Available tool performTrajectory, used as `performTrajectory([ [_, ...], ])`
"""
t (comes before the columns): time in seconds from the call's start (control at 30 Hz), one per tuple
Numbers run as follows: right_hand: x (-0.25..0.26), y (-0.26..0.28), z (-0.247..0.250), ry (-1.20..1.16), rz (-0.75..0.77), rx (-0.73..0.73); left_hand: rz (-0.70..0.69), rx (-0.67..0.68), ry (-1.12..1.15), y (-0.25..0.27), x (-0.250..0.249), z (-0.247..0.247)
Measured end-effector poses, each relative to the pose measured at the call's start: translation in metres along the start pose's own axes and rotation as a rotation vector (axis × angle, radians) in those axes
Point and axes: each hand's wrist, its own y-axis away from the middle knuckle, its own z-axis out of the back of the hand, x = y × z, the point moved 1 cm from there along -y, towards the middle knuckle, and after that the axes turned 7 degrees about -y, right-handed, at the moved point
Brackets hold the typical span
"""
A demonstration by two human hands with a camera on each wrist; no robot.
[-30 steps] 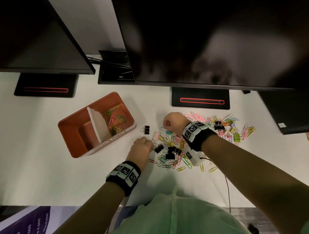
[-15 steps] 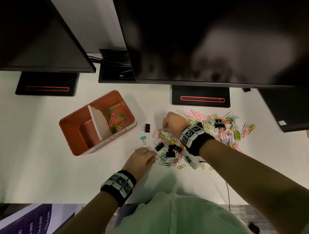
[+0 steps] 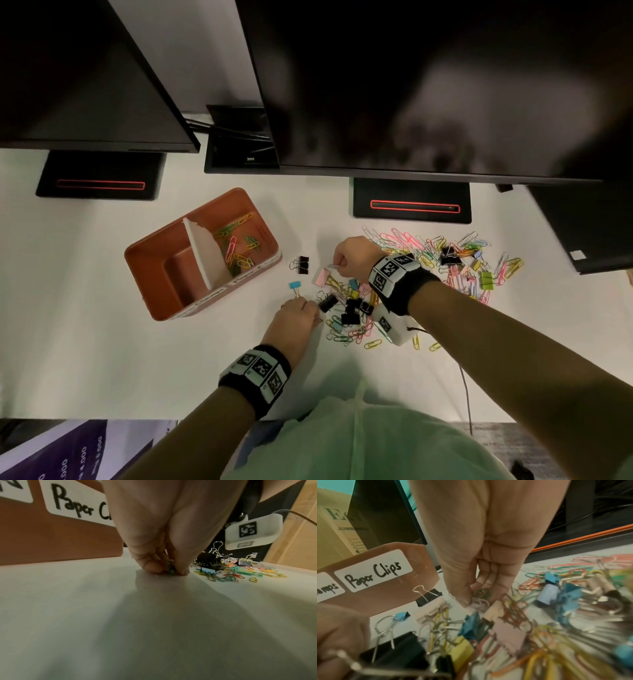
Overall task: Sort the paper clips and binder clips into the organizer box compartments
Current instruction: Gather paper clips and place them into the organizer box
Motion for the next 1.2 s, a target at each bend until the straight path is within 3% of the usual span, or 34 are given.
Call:
performTrajectory([
  [0.17, -0.005, 0.011, 0.008, -0.044, 0.08, -0.091, -0.015, -0.001, 0.061, 0.006, 0.006, 0.007],
  [0.33, 0.031, 0.024, 0.036, -0.063, 0.273, -0.262, -0.037, -0.248, 0.223, 0.027, 0.011, 0.065],
  [0.5, 0.109, 0.012, 0.039, -0.141, 0.456, -0.337, 0.234, -0.525, 0.278, 0.03, 0.042, 0.134],
  [0.6, 0.14, -0.006, 0.025, -0.208, 0.39, -0.3, 0.369, -0.452, 0.278, 0.022, 0.057, 0.151],
  [0.67, 0.142, -0.008, 0.019, -0.243, 0.368, -0.271, 0.41, -0.394, 0.146, 0.02, 0.058, 0.155],
  [0.8, 0.098, 0.011, 0.024, -0.315, 0.365, -0.384, 0.224, -0.504, 0.113, 0.022, 0.037, 0.154],
  [0.93, 0.005, 0.036, 0.04, -0.255, 0.133, -0.487, 0.041, -0.357, 0.237, 0.009, -0.003, 0.121],
  [1.03, -0.058, 0.053, 0.047, -0.208, -0.079, -0.479, -0.049, -0.218, 0.216, -0.016, -0.034, 0.096],
  [1.2, -0.096, 0.059, 0.053, -0.167, -0.163, -0.357, -0.111, -0.062, 0.098, -0.078, -0.074, 0.072],
])
